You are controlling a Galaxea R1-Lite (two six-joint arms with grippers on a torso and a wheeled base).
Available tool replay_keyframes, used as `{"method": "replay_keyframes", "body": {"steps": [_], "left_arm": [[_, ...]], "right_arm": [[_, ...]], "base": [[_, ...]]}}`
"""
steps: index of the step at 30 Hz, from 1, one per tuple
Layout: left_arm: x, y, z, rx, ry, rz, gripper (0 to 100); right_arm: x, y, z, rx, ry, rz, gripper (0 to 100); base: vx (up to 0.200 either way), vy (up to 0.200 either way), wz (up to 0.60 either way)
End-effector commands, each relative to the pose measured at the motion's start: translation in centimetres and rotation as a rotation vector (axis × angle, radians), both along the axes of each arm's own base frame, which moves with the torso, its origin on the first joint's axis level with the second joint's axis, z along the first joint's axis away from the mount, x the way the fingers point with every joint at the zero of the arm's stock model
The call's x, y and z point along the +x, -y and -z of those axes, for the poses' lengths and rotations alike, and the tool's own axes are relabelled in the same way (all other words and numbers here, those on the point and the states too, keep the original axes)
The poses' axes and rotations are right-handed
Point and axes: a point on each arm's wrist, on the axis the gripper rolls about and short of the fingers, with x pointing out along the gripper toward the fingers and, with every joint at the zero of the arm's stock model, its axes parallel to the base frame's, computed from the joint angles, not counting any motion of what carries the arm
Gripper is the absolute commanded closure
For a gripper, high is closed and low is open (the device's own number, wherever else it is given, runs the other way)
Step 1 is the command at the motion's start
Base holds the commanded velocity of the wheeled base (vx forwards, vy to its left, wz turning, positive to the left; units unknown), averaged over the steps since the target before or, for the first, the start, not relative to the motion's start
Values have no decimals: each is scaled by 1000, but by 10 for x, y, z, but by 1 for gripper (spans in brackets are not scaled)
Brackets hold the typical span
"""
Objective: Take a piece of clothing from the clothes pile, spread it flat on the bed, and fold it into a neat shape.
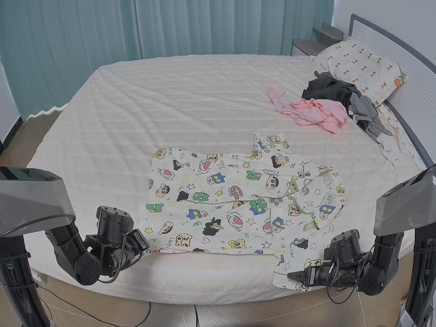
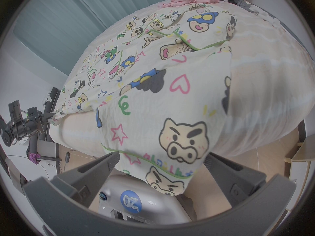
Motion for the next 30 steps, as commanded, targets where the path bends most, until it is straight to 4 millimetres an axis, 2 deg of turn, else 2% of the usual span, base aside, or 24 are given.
{"method": "replay_keyframes", "body": {"steps": [1,7,8,14,30], "left_arm": [[-1,1,0,-1,1,3,100],[-2,1,1,1,-6,5,100],[-2,1,1,1,-6,5,100],[-3,0,2,15,-12,17,100],[-25,-7,6,181,-69,153,100]], "right_arm": [[2,-5,5,3,-4,-6,0],[12,-9,13,0,4,31,0],[13,-10,15,-14,5,40,100],[7,-7,15,-33,-6,51,100],[-20,17,-12,25,-41,48,100]], "base": [[0,0,0],[0,0,0],[0,0,0],[0,0,0],[0,0,0]]}}
